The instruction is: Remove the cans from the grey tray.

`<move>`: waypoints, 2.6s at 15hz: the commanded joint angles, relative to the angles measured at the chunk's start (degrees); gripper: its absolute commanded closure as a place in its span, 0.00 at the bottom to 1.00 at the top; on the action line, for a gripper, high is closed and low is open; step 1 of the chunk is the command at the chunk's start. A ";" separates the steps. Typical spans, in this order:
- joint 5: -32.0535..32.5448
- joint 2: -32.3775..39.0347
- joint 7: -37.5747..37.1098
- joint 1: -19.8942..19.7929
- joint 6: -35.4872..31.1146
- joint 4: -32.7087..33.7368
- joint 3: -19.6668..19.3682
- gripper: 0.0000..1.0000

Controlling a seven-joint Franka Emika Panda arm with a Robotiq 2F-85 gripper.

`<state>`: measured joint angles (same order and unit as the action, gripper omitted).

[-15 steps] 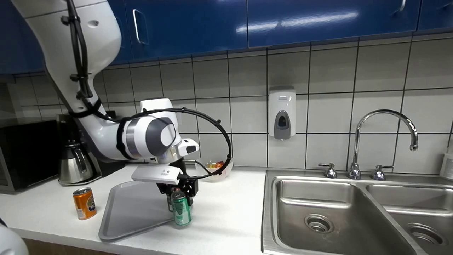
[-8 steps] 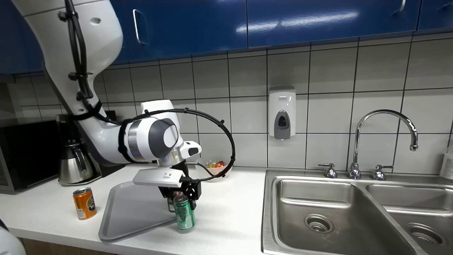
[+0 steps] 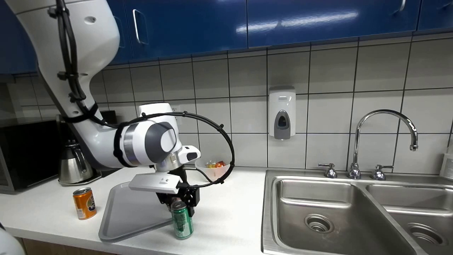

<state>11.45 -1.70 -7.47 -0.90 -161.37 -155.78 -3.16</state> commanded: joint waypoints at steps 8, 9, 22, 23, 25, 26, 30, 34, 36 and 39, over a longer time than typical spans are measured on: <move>0.80 -5.53 -2.84 -0.99 -0.12 -1.57 1.06 0.00; 0.85 -6.07 -3.22 -0.95 -0.27 -1.47 1.40 0.00; 0.40 -6.60 -5.97 -0.51 0.12 2.34 7.55 0.00; 0.56 -6.17 -6.16 -0.52 0.03 2.76 7.82 0.00; 0.34 -4.29 -5.66 -0.31 0.28 4.36 7.95 0.00; 0.49 -3.39 -5.66 -0.27 0.33 5.10 8.00 0.00; -0.03 1.23 -4.72 0.75 0.71 8.95 7.55 0.00; -3.23 5.06 -1.17 3.20 0.66 12.72 7.51 0.00; -3.65 6.99 -0.27 4.05 1.19 14.76 7.38 0.00; -4.29 8.83 1.17 4.41 1.53 16.79 6.98 0.00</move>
<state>8.80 4.93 -9.40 3.24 -161.59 -142.26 4.13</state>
